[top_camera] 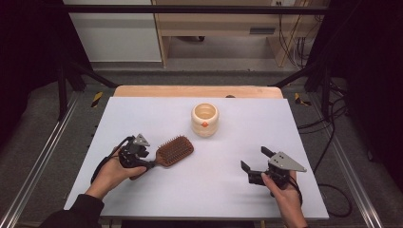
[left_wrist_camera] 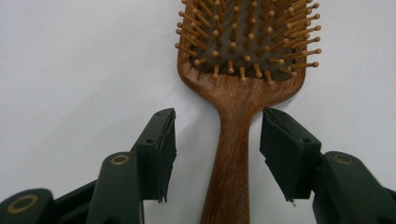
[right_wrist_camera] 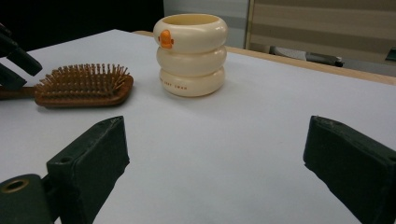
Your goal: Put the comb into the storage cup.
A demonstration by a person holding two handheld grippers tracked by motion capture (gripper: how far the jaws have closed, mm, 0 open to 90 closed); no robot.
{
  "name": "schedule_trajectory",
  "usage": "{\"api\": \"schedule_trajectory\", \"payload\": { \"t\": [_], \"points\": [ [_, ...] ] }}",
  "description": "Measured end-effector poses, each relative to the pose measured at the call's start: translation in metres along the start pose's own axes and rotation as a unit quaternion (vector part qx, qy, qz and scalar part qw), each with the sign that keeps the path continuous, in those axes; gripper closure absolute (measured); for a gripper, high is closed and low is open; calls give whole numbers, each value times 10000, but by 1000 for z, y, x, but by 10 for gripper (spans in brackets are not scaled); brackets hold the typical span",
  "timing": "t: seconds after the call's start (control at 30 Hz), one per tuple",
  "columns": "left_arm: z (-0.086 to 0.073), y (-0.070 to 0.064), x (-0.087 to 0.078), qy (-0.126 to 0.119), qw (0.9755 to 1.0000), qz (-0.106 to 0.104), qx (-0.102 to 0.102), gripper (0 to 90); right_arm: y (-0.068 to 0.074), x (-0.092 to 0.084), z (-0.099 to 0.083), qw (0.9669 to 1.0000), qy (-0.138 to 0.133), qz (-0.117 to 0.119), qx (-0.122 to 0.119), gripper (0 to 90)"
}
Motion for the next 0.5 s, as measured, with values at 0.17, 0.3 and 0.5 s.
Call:
{"api": "schedule_trajectory", "payload": {
  "t": [0.17,0.3,0.5],
  "points": [
    [0,2,0,39,10000,-25,13,479,0,0,0,10000,0,3,5,67],
    [0,2,1,72,10000,-44,38,500,0,0,0,10000,11,6,5,67],
    [0,0,3,184,9996,-135,151,508,0,0,0,10000,14,4,4,67]
  ]
}}
Point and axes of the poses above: each handheld gripper's, and its own axes: x roughly forward along the jaws, z roughly out of its top, y roughly to its left, the point moved 3 cm from there along x, roughly forward along the jaws, and after that the axes turned 6 degrees about y, right-handed, at the moved point
